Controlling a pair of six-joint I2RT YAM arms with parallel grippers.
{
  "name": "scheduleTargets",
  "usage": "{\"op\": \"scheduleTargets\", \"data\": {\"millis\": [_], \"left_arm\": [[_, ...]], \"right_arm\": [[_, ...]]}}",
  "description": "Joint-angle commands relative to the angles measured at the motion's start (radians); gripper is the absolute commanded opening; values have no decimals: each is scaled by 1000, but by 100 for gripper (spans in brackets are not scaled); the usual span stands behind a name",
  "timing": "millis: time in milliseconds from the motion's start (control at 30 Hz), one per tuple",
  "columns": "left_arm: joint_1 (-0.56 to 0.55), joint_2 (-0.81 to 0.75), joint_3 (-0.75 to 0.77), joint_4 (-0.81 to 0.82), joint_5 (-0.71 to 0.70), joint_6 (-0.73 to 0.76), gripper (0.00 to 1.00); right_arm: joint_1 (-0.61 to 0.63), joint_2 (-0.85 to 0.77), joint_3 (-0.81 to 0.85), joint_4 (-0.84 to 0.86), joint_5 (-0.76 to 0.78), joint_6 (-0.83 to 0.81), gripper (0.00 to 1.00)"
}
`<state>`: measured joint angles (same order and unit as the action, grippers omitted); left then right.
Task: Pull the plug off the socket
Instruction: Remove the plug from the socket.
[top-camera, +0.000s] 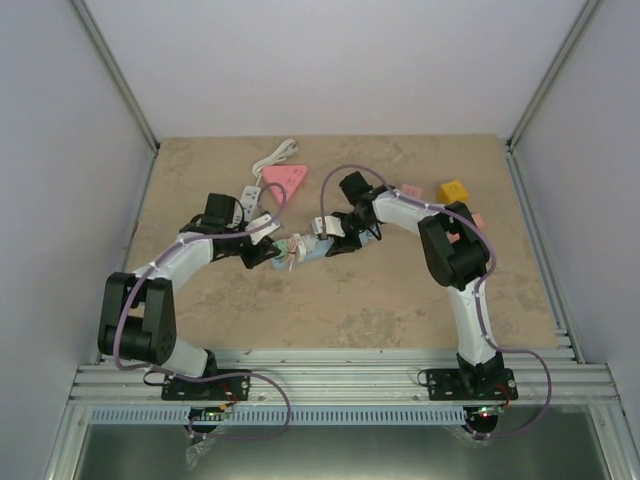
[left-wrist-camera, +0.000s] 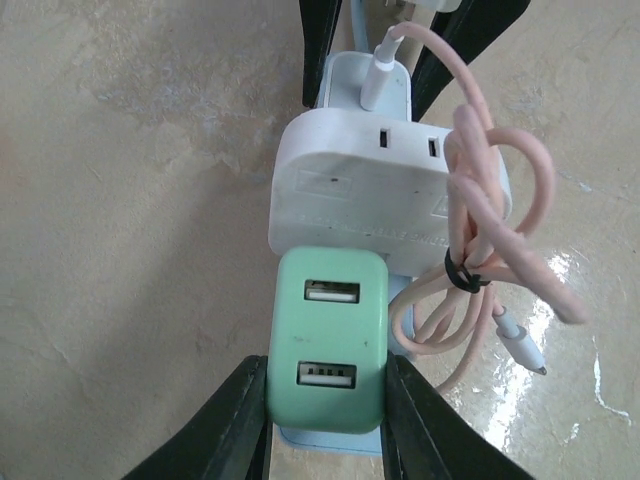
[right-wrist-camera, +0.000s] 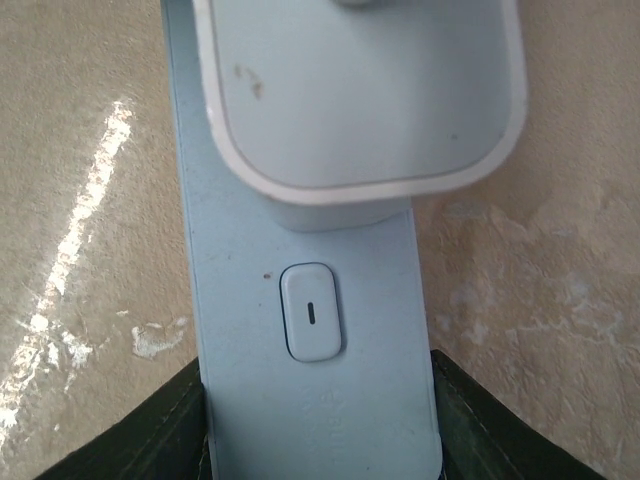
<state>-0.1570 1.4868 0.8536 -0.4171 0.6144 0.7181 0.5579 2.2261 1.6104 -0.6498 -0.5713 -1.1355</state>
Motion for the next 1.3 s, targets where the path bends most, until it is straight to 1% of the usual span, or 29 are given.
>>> {"op": "scheduleTargets", "data": {"millis": [0,133,300,433,567,700,833,900,1000,1167,1267], "left_arm": [[10,-62,-26,98,33,18,0],[-4,-47,-15,63,5,43,0],[-56,-25,15,25,-72,58,0],[-76,-8,56,-6,-87,55,0],[-85,29,109,-71,-97,74,0],[-87,87,169,-159,-63,82,0],[-81,88,174,-151,-8,60,0],[-59,77,174,-146,43,54,0],[-27,96,208,-183,95,64,0],[-18,176,272,-290,99,100,0],[-18,192,286,-287,71,81,0]], "right_arm": [[-17,30,-23,-36,94,1,1],[-18,30,-22,-39,90,3,1],[-16,30,-19,-40,88,5,1],[-15,30,-18,-40,88,5,1],[-13,29,-19,-40,90,4,0],[-12,29,-21,-37,91,4,1],[-12,27,-24,-36,97,2,1],[-12,27,-26,-36,99,0,1],[-12,30,-27,-36,100,-1,1],[-12,31,-27,-35,106,-2,1],[-12,29,-28,-35,104,-2,0]]}}
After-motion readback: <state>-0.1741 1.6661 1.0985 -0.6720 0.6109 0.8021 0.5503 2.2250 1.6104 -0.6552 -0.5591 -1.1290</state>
